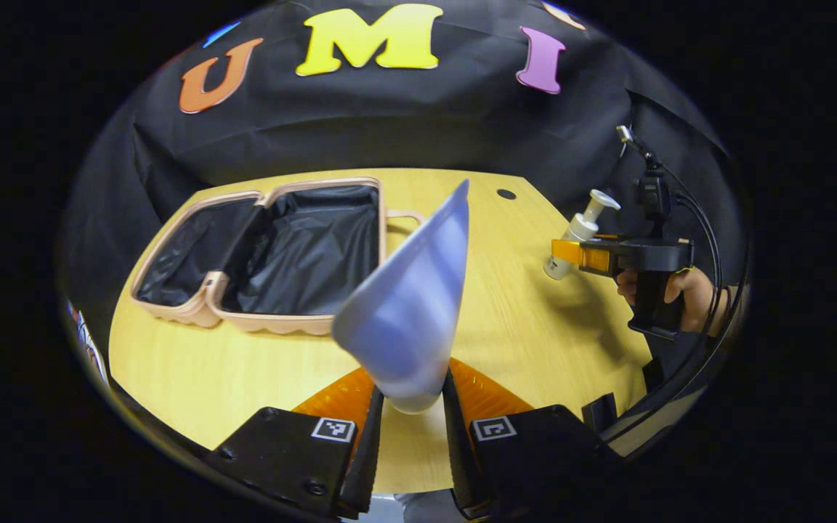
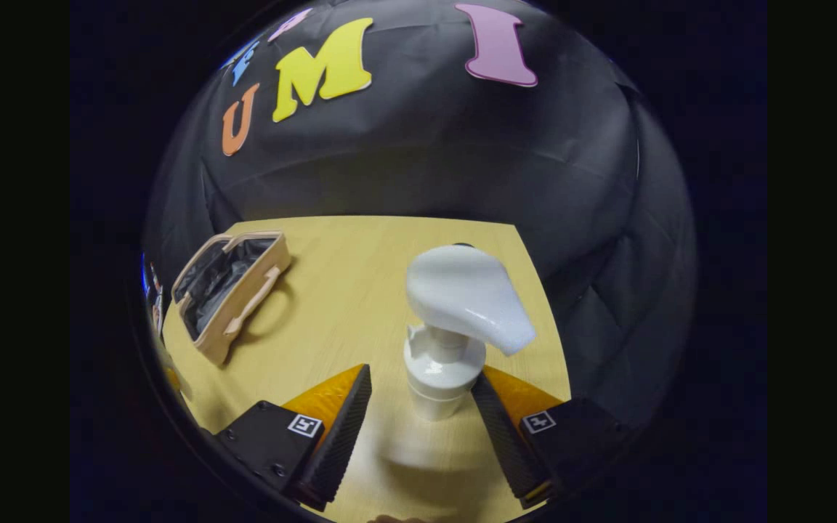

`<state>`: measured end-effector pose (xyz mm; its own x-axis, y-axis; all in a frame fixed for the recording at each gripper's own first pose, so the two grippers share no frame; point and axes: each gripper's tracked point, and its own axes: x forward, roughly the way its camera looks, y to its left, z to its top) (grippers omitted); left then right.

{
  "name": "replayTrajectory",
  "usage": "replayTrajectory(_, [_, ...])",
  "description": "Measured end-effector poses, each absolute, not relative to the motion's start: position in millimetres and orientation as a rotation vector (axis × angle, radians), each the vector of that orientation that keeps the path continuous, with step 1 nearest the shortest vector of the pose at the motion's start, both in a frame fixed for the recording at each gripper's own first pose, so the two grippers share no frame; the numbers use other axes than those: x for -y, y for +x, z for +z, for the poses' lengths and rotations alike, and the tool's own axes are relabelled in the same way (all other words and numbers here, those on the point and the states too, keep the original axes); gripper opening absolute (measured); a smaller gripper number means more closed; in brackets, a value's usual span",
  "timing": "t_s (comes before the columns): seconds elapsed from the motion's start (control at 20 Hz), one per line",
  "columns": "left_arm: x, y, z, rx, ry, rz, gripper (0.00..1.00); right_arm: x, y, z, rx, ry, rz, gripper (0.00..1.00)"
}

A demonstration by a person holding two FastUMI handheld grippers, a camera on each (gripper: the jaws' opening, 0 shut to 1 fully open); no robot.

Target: First open the suitcase, pack the skin care products into it, and then close the suitcase.

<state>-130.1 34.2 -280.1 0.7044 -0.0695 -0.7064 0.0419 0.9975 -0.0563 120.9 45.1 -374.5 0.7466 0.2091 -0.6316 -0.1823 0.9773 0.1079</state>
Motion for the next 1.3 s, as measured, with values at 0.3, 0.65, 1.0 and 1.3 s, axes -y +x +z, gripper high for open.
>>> replayTrajectory(0.3, [-87,-159,-243,-0.760,-0.096,0.033,0.48,-37,133,-387,-0.703,-0.006,0.161,0.64])
replayTrajectory(0.65, [-140,-143,-222,-0.722,-0.116,0.057,0.43,-52,108,-377,-0.732,-0.008,0.160,0.48])
replayTrajectory(1.0, [-192,-59,-253,-0.736,-0.097,0.027,0.43,-93,65,-312,-0.679,-0.073,0.230,0.48])
replayTrajectory(1.3, [-194,-4,-315,-0.873,-0.054,-0.055,0.43,-154,25,-283,-0.705,-0.052,0.288,0.46])
